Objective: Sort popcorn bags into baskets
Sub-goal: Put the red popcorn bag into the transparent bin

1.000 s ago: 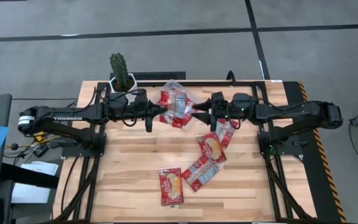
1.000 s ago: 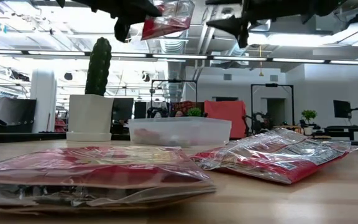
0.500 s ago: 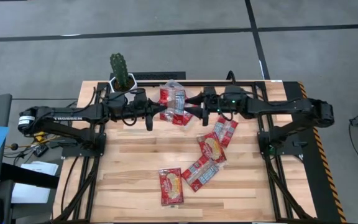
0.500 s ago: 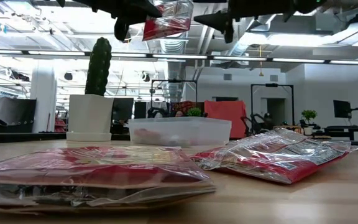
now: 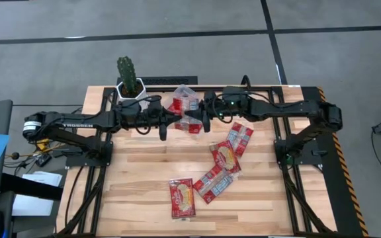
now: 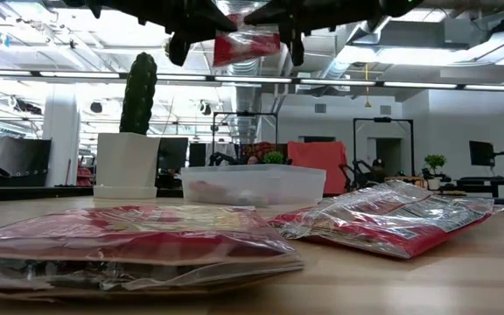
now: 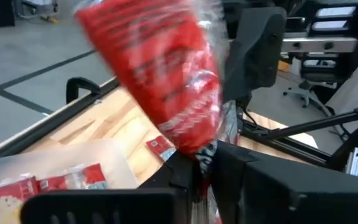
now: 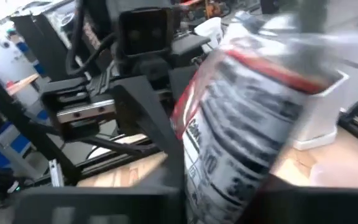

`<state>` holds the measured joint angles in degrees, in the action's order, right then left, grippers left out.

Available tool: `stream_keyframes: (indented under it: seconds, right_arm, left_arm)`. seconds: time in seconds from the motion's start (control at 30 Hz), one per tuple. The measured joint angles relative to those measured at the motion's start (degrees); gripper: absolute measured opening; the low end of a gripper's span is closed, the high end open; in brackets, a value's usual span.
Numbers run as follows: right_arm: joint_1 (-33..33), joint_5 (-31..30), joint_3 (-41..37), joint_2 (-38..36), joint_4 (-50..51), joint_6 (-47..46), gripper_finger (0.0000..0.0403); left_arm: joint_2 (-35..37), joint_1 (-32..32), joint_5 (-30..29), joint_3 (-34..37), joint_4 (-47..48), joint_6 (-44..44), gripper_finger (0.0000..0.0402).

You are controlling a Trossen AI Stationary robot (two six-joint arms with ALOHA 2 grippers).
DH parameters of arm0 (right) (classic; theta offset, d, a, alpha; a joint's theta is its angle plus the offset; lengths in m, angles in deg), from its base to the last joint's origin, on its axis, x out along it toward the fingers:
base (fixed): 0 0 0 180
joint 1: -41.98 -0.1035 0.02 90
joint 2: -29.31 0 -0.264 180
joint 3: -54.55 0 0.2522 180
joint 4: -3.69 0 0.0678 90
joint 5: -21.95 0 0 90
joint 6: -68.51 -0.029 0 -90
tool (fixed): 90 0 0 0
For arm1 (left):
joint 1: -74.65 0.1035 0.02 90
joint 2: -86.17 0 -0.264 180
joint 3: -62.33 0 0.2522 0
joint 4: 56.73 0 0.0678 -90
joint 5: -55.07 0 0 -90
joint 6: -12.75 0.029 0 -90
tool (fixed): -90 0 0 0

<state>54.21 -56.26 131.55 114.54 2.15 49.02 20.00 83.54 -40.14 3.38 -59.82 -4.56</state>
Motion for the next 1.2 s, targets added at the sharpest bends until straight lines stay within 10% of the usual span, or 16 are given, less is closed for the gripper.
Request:
stream_keyframes:
  seconds: [0.37,0.6,0.93,1.2]
  right_arm:
    - [0.2,-5.2,0.0,-8.4,10.4,13.2,0.0018]
    - [-4.4,-12.5,0.1,-15.6,20.1,42.6,0.002]
    - [-16.6,-36.9,0.0,-12.8,22.4,79.0,0.0035]
    - [-19.0,-44.9,0.0,-8.9,13.4,91.6,0.0033]
  left_arm:
    - [0.5,1.3,6.3,0.0,0.8,-10.9,0.0155]
    - [0.5,3.8,5.8,0.0,-0.2,-31.3,0.0221]
    - [-0.1,7.9,7.1,0.0,-4.0,-58.8,0.0237]
    - [-5.0,9.0,15.0,0.0,-14.0,-68.6,0.0237]
